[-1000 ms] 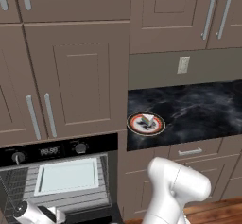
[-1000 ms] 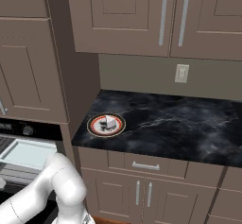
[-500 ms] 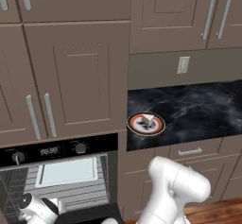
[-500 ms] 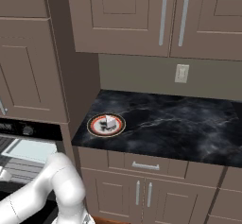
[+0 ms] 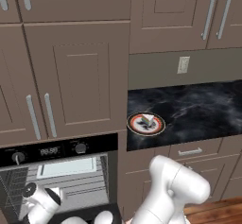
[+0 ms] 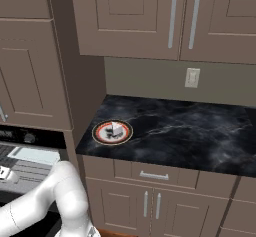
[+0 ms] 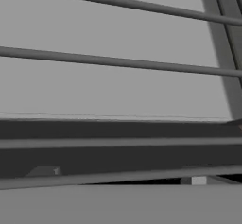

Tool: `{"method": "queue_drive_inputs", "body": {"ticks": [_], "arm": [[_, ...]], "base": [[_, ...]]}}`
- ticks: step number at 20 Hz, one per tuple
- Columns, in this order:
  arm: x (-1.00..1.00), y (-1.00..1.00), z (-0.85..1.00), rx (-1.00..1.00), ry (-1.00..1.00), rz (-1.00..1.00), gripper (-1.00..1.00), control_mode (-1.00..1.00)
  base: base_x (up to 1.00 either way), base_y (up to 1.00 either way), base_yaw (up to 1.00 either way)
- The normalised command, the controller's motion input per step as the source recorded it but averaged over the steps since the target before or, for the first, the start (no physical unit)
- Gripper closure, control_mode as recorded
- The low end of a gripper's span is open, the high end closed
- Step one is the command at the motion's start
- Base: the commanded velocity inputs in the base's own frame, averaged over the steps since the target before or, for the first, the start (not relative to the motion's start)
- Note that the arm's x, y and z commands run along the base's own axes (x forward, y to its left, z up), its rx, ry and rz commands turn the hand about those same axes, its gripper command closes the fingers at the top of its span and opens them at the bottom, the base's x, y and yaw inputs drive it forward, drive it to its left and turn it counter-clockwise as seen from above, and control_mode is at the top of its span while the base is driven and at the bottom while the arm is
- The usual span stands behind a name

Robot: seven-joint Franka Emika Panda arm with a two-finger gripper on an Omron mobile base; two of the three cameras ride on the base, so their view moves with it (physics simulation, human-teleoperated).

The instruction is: Take the baked cake out of the oven and place it on the plate for cooling. Then close the oven door.

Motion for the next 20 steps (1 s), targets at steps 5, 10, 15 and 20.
{"method": "queue_drive_inputs", "body": {"ticks": [5,10,15,20], "arm": [[0.57,0.0,-0.01,0.0,-0.09,0.01,-1.0,-1.0],[0.26,0.13,0.0,0.0,-0.19,0.07,-1.0,-1.0],[0.04,0.26,0.0,0.0,-0.19,0.12,-1.0,-1.0],[0.27,0.13,-0.06,0.0,-0.17,0.08,-1.0,-1.0]], "base": [[0.0,0.0,0.0],[0.0,0.0,0.0],[0.0,0.0,0.0],[0.0,0.0,0.0]]}}
